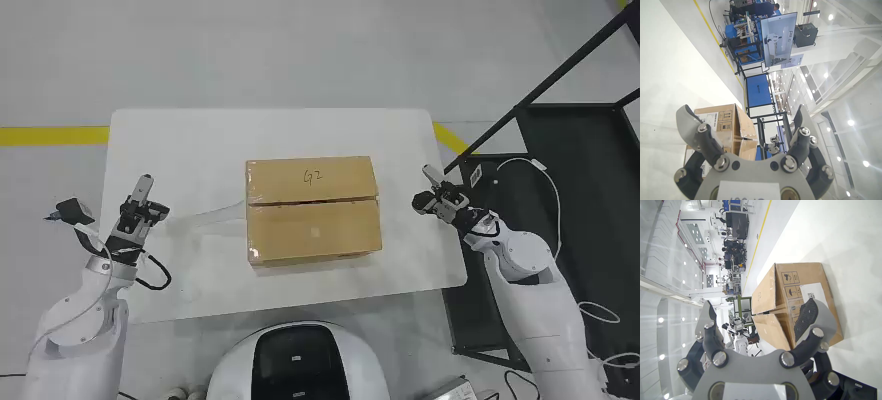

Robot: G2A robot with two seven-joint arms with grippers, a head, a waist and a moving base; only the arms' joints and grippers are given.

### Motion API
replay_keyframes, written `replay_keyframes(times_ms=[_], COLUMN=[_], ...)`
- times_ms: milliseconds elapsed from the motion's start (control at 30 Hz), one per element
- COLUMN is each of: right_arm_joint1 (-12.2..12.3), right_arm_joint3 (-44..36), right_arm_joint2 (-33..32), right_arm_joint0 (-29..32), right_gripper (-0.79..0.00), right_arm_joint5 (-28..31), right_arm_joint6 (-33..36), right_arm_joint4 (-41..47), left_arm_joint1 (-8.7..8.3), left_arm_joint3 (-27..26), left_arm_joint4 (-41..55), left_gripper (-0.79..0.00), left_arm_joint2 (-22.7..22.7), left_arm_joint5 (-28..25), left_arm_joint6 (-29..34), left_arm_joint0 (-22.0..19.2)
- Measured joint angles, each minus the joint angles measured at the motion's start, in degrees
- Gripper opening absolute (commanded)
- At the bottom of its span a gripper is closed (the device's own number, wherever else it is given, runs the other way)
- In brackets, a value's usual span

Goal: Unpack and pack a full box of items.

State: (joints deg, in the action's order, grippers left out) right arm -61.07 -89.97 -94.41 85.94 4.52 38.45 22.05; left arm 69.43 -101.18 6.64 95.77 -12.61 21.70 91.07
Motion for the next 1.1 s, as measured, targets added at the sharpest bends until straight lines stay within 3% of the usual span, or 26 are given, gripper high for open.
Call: replay_keyframes(times_ms=[600,733,867,1000,1100], right_arm_joint1=[0.1,0.7,1.4,1.5,1.1], right_arm_joint3=[0.0,2.7,7.6,11.2,13.1], right_arm_joint2=[0.5,1.5,2.5,4.2,5.6], right_arm_joint0=[-0.6,-3.5,-7.3,-10.4,-12.2], right_gripper=[0.000,0.000,0.000,0.000,0.000], right_arm_joint5=[-0.5,-1.6,2.5,6.6,11.4], right_arm_joint6=[0.9,13.6,27.7,35.4,36.1], right_arm_joint4=[-0.1,0.8,1.2,2.9,5.2], left_arm_joint1=[0.00,0.00,0.00,0.00,0.00], left_arm_joint3=[0.0,0.0,0.0,0.0,0.0], left_arm_joint4=[0.0,0.0,0.0,0.0,0.0], left_gripper=[0.000,0.000,0.000,0.000,0.000], left_arm_joint2=[0.0,0.0,0.0,0.0,0.0], left_arm_joint5=[0.0,0.0,0.0,0.0,0.0], left_arm_joint6=[0.0,0.0,0.0,0.0,0.0], left_arm_joint0=[0.0,0.0,0.0,0.0,0.0])
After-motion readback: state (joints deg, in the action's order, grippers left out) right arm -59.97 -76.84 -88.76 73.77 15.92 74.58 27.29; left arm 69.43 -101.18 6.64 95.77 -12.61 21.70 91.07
